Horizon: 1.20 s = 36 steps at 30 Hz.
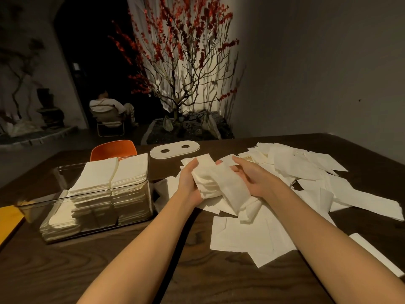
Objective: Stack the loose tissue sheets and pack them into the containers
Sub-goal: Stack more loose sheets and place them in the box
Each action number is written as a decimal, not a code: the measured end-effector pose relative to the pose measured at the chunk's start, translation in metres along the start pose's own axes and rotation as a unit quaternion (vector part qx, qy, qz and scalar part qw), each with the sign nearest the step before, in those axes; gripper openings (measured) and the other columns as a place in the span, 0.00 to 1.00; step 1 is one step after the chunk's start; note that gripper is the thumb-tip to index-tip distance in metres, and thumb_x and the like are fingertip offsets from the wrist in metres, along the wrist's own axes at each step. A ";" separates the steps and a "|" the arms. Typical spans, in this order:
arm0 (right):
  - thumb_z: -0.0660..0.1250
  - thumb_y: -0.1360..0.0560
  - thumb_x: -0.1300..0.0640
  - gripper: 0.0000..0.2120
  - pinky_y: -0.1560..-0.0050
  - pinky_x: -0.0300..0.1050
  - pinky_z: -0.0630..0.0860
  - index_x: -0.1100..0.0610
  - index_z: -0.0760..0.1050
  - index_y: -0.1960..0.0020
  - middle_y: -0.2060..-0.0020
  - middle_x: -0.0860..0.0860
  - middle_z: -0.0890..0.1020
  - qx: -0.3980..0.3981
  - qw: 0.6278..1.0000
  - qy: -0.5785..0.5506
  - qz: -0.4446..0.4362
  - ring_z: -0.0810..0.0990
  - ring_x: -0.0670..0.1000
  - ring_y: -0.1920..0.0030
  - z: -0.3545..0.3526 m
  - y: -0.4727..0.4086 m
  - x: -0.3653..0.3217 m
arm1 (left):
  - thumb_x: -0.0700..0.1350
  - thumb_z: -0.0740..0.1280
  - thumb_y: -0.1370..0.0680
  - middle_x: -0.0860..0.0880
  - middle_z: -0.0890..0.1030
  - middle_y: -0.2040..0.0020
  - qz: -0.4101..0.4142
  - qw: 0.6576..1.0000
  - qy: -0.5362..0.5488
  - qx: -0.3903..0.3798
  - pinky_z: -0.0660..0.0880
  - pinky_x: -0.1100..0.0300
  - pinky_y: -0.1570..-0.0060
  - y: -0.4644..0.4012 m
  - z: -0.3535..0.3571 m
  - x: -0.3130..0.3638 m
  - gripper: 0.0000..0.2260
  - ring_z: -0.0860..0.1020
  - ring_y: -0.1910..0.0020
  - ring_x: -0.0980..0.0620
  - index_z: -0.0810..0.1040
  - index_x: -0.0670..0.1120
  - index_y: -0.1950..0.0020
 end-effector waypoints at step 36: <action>0.62 0.20 0.59 0.08 0.52 0.43 0.78 0.53 0.73 0.42 0.56 0.47 0.80 -0.001 0.985 0.106 -0.136 0.79 0.46 0.55 0.002 -0.004 -0.008 | 0.54 0.65 0.23 0.39 0.79 0.40 0.038 0.999 -0.035 -0.008 0.66 0.45 0.33 -0.007 -0.004 0.005 0.19 0.74 0.36 0.40 0.76 0.43 0.39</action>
Point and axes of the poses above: each hand's wrist, its own y-axis away from the middle knuckle, its own z-axis out of the palm, x = y × z, the point moved 4 cm from there along -y, towards the middle knuckle
